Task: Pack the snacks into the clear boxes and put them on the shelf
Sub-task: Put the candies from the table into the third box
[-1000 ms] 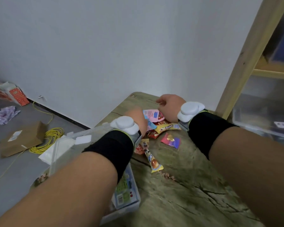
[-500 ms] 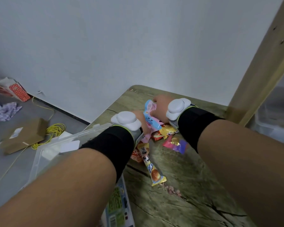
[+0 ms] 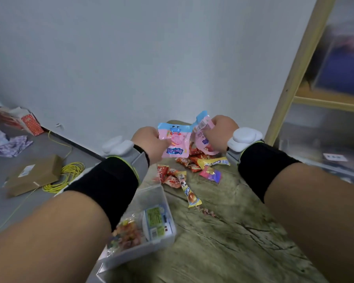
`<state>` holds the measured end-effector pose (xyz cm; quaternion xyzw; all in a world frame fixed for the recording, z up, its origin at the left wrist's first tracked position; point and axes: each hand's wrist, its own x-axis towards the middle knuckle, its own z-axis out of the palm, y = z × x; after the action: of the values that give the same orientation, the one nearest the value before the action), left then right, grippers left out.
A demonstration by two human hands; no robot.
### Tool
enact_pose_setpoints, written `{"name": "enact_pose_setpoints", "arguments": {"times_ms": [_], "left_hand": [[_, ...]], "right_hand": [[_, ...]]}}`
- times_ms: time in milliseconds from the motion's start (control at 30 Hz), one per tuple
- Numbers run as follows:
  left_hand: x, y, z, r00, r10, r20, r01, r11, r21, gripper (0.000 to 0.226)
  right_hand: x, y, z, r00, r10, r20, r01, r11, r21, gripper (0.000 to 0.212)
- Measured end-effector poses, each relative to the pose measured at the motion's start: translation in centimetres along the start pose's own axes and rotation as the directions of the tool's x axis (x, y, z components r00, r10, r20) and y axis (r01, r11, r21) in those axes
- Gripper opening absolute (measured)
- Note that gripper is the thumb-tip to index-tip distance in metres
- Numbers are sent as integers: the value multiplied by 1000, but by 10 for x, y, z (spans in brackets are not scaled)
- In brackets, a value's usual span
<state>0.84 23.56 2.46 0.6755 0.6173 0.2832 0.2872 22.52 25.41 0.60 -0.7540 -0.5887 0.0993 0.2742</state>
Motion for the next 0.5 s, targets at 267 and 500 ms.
{"name": "enact_pose_setpoints", "arguments": {"times_ms": [267, 500], "left_hand": [[-67, -59, -39, 977, -200, -69, 200, 980, 0, 35], [-110, -94, -47, 976, -214, -40, 218, 969, 119, 12]], "right_hand": [[-90, -55, -5, 962, 21, 272, -32, 999, 35, 29], [-136, -86, 29, 924, -25, 382, 7, 999, 47, 27]]}}
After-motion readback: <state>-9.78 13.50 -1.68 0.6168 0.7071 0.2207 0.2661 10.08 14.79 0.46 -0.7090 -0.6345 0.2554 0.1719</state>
